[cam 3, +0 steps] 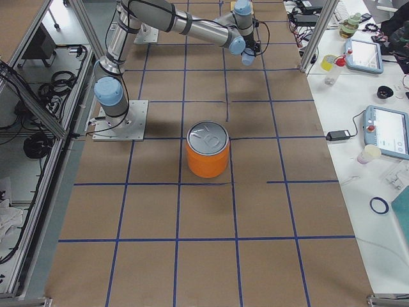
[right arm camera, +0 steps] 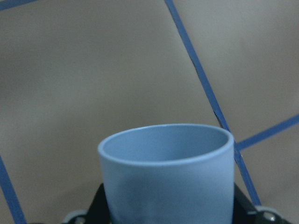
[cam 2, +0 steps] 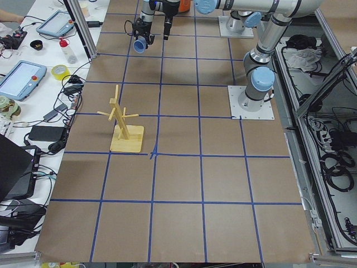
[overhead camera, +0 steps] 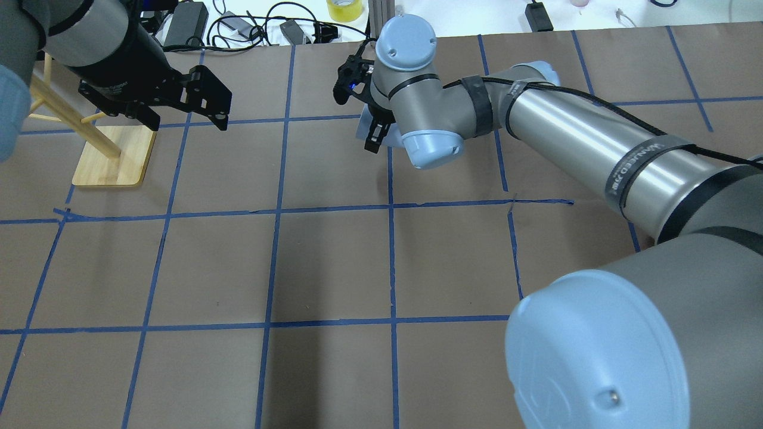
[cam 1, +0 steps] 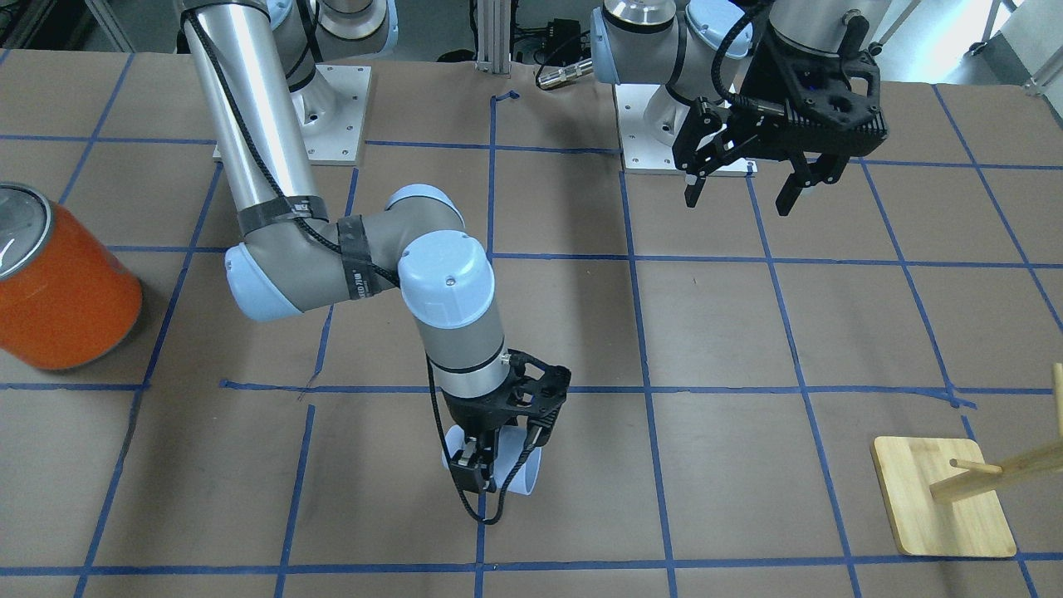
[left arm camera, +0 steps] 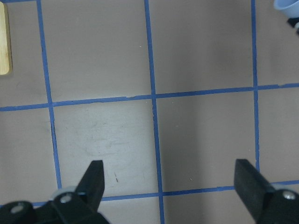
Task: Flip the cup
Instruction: 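Carry the cup with the right gripper toward the table center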
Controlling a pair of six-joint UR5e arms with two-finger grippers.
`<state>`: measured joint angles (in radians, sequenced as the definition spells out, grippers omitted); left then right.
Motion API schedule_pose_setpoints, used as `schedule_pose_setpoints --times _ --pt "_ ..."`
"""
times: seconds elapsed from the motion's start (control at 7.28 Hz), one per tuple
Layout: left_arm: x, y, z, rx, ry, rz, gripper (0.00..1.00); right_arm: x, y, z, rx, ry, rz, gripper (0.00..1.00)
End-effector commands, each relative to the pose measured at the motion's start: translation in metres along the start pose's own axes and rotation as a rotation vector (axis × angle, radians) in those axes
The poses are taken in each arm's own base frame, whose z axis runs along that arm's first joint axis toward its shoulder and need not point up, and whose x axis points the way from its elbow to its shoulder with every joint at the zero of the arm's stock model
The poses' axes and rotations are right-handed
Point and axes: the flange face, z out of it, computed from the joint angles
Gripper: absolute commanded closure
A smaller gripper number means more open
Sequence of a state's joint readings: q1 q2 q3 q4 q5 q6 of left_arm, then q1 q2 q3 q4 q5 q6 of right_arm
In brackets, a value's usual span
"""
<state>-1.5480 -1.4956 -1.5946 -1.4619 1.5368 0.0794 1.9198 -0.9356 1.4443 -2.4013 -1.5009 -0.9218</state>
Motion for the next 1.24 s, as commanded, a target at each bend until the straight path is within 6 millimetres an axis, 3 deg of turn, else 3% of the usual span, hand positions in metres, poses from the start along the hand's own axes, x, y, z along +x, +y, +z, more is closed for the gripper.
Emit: schedule_pose_setpoints --times 0.0,0.14,0.69,1.1 --pt "0.000 0.000 0.000 0.001 0.000 0.000 0.00 -0.031 -0.028 0.033 0.092 -0.098 -0.223 0.70" --pt "0.001 0.000 0.000 -0.001 0.000 -0.001 0.00 -0.034 -0.030 0.036 0.093 -0.104 -0.249 0.68" --pt "0.000 0.000 0.000 -0.001 0.000 -0.001 0.00 -0.045 -0.029 0.046 0.095 -0.135 -0.270 0.39" --pt "0.001 0.000 0.000 -0.001 0.000 -0.001 0.00 -0.053 -0.023 0.052 0.084 -0.154 -0.266 0.00"
